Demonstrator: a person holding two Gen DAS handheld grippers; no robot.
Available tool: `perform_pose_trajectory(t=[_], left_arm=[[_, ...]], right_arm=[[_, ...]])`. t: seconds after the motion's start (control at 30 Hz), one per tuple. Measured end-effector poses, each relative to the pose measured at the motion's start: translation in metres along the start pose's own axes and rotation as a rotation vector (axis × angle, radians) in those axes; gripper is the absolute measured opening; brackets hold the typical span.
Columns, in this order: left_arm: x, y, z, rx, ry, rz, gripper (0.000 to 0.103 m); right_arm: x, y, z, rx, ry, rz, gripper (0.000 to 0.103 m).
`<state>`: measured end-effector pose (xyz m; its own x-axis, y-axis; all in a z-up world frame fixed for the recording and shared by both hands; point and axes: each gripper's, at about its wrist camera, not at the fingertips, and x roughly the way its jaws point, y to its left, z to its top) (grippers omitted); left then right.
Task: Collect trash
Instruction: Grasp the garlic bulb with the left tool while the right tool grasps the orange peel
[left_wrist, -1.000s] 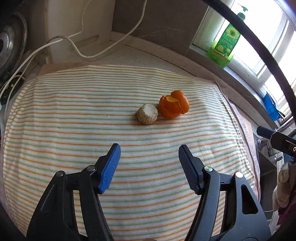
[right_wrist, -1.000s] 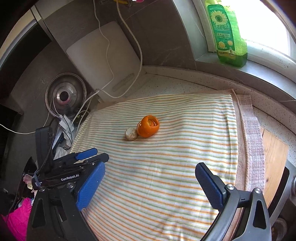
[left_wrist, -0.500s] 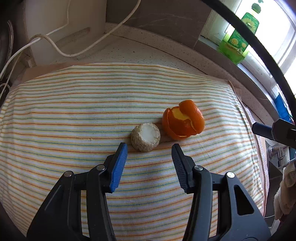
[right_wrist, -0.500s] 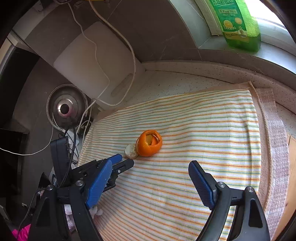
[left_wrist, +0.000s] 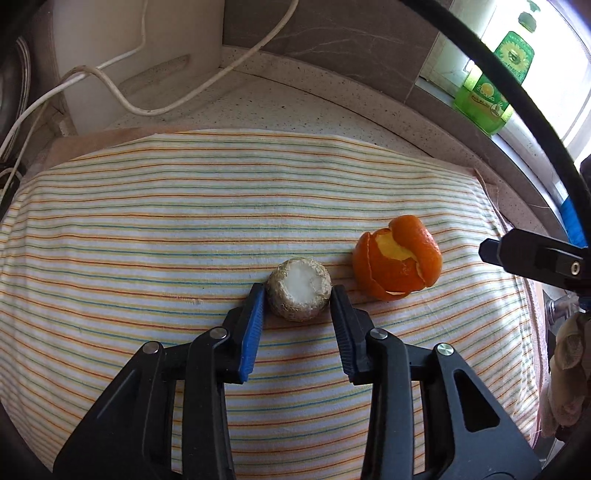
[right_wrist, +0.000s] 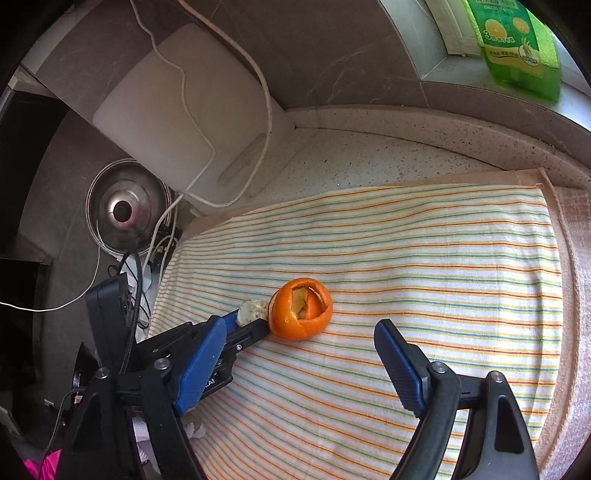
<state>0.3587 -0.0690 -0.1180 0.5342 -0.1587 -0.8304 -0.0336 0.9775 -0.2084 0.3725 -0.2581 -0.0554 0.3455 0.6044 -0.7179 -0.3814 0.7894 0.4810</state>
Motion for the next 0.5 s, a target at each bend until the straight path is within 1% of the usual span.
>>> perform_pose_trajectory(t=[0.1, 0.33, 0.5], left_arm=[[-0.005, 0.010, -0.002, -0.016, -0.004, 0.014, 0.036], [-0.023, 0.036, -0.017, -0.061, -0.012, 0.035, 0.036], [-0.038, 0.046, -0.029, -0.084, -0.024, 0.044, 0.036]], right_arm=[[0.012, 0.001, 0.002, -0.011, 0.019, -0.010, 0.082], [0.045, 0.011, 0.004, -0.070, 0.063, -0.041, 0.080], [0.066, 0.019, 0.002, -0.128, 0.090, -0.096, 0.072]])
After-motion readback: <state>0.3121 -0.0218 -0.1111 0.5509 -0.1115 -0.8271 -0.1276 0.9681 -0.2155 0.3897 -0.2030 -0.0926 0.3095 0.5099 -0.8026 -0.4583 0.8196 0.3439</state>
